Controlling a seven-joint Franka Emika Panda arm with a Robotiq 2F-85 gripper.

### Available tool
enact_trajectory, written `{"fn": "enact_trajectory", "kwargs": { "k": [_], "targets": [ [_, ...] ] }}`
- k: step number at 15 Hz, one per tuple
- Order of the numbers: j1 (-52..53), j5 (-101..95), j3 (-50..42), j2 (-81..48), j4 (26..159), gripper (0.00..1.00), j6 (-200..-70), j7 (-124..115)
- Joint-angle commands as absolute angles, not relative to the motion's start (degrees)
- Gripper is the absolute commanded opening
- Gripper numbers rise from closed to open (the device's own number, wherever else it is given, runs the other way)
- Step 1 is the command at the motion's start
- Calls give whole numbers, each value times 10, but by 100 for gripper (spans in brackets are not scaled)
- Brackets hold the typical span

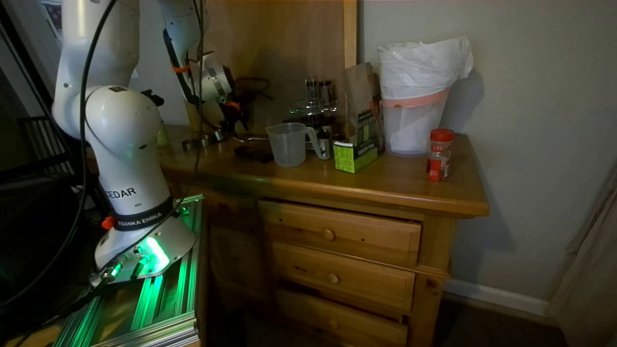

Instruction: Put the fork in the jar

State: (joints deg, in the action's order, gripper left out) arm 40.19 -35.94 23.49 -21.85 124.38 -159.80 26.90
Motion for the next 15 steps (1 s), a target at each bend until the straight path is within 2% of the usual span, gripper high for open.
{"fn": "enact_trajectory", "kwargs": {
  "k": [1,4,6,7,8,9,10,11,12,15],
  "targets": [
    [367,-336,279,-216,1245,70,-1597,350],
    [352,-324,302,-210,1245,72,-1532,407],
    [348,-322,305,-202,1244,69,-1489,439],
    [345,-321,304,-196,1246,78,-1483,443],
    [358,-335,293,-211,1243,70,-1507,406],
    [356,-334,293,-209,1244,71,-1499,413],
    [355,-334,293,-207,1244,77,-1496,417],
    [355,-334,293,-206,1244,78,-1494,418],
    [355,-334,293,-206,1244,94,-1494,418],
    [358,-377,280,-216,1236,100,-1476,460]
  ]
}}
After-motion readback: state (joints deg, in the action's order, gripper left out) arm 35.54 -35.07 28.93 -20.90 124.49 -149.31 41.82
